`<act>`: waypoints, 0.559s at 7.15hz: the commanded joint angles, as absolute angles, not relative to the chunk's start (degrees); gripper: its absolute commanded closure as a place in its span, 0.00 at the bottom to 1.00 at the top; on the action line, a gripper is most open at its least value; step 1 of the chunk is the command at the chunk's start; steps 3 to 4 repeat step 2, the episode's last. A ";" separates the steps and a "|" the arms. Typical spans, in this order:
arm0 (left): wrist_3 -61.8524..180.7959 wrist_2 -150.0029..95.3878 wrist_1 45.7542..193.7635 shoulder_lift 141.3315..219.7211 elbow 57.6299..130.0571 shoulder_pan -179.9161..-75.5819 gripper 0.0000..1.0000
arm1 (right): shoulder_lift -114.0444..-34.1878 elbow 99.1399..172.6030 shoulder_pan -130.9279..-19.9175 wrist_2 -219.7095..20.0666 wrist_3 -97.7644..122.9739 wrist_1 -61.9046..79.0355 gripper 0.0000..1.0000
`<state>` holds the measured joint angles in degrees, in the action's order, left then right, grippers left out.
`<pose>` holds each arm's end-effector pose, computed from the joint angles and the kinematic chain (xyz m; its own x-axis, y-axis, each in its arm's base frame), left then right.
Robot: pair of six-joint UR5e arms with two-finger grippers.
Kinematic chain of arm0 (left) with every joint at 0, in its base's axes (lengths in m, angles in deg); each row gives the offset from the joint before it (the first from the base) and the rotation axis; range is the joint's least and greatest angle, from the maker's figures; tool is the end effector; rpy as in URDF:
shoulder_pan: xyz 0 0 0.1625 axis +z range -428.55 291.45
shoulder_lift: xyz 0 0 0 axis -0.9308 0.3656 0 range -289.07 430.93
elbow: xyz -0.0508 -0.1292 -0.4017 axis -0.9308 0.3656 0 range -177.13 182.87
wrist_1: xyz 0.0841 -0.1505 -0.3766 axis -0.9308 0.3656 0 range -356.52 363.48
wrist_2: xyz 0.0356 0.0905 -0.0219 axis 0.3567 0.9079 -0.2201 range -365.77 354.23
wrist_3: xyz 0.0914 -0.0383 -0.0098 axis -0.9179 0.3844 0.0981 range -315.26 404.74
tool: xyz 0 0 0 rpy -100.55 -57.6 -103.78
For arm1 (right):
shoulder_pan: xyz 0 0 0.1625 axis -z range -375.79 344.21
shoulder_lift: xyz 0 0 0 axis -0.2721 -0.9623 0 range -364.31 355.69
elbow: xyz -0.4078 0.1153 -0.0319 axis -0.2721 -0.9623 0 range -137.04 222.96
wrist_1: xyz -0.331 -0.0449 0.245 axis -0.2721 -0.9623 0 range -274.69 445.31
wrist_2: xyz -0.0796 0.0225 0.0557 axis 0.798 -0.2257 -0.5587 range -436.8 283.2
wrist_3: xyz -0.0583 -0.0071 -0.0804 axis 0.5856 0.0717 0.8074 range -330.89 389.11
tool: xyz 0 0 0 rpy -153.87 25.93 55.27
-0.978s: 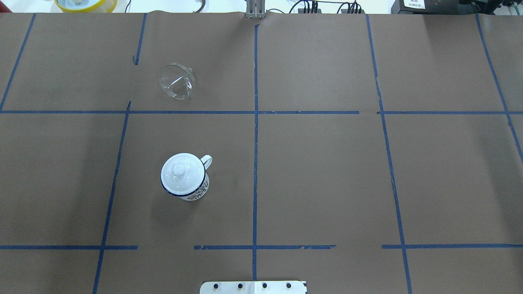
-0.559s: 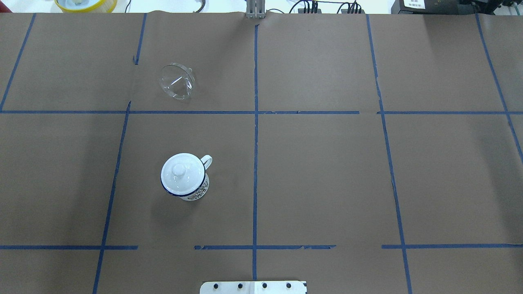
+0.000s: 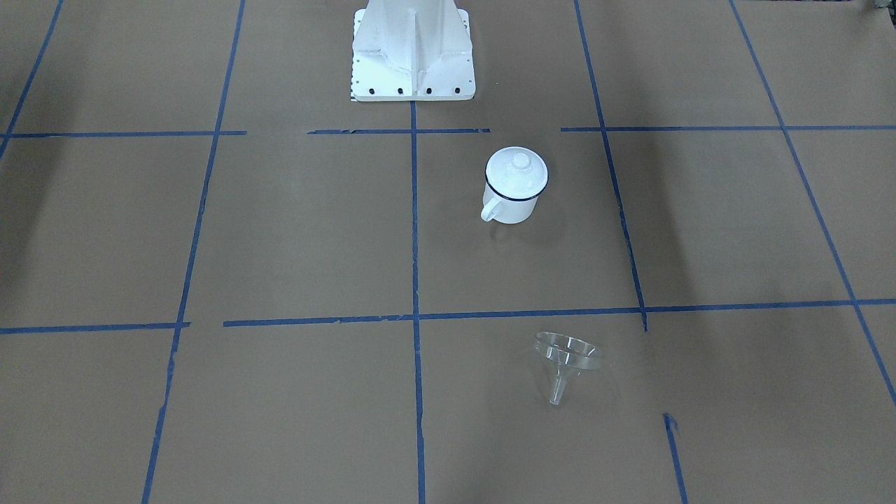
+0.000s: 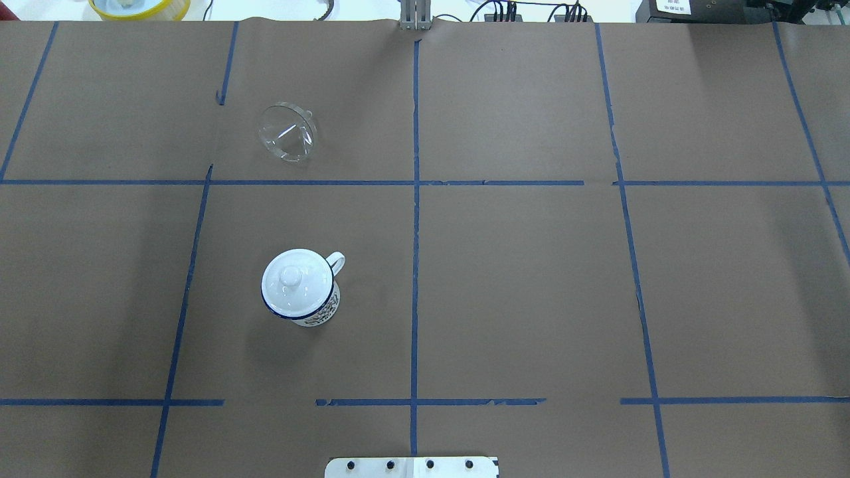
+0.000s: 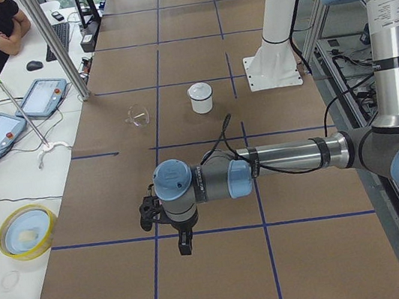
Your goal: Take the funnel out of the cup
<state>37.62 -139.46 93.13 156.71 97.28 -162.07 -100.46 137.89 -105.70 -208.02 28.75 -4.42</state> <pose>-0.0926 -0.4555 0.6575 0.7237 0.0776 -0.6857 -0.0284 0.9962 0.0828 0.0670 -0.4451 0.6700 0.7522 0.0160 0.6588 -0.0030 0.9998 -0.0208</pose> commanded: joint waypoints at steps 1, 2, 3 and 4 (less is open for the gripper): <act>37.62 -139.46 93.04 156.71 97.18 -162.07 0.00 | -100.46 137.89 -105.70 -208.02 28.75 -4.42 0.00; 37.62 -139.46 93.04 156.71 97.27 -162.07 0.00 | -100.46 137.89 -105.70 -208.02 28.75 -4.42 0.00; 37.62 -139.46 93.04 156.71 97.27 -162.07 0.00 | -100.46 137.89 -105.70 -208.02 28.75 -4.42 0.00; 37.62 -139.46 93.04 156.71 97.27 -162.07 0.00 | -100.46 137.89 -105.70 -208.02 28.75 -4.42 0.00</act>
